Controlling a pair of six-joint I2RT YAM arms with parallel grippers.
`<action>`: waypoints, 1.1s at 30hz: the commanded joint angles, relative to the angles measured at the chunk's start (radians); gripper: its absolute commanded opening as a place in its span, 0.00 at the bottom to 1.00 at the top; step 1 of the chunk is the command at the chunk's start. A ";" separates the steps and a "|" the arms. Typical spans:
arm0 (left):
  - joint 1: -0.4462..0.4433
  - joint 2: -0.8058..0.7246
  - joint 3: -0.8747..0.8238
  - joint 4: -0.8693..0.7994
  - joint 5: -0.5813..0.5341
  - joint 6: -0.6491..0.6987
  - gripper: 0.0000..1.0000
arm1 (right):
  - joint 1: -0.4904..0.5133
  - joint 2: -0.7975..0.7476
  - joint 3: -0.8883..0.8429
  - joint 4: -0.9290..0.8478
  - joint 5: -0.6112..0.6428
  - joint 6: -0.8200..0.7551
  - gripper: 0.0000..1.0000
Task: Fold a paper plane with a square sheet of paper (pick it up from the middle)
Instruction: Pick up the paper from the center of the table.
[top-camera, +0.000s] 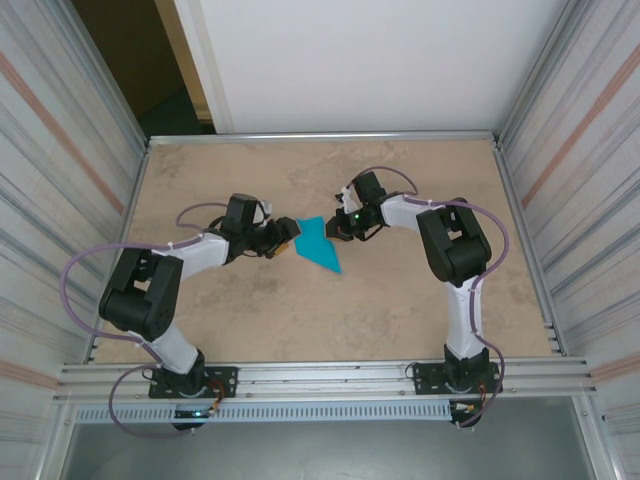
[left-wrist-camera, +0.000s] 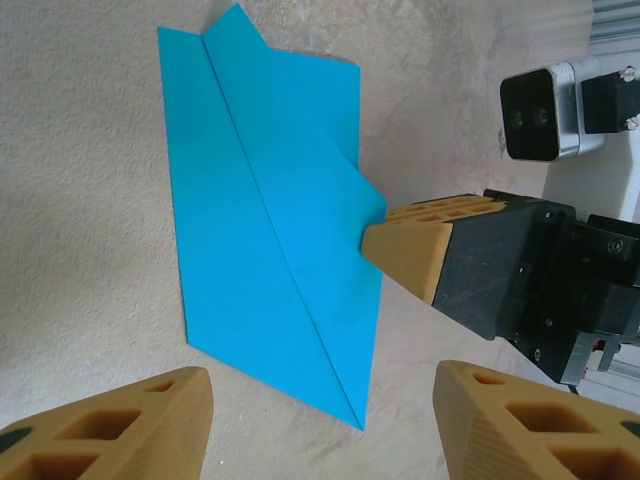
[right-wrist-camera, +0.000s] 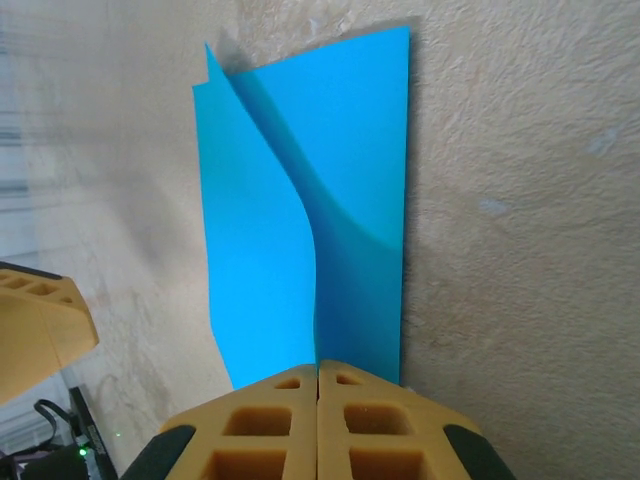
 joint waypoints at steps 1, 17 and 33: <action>-0.007 -0.001 0.017 0.021 0.035 -0.008 0.61 | 0.005 -0.036 -0.006 0.027 -0.031 -0.006 0.04; -0.023 -0.151 -0.018 0.392 0.186 -0.096 0.65 | -0.041 -0.388 -0.144 0.361 -0.149 0.351 0.04; -0.089 -0.145 0.049 0.591 0.239 -0.126 0.45 | -0.054 -0.483 -0.193 0.704 -0.217 0.678 0.04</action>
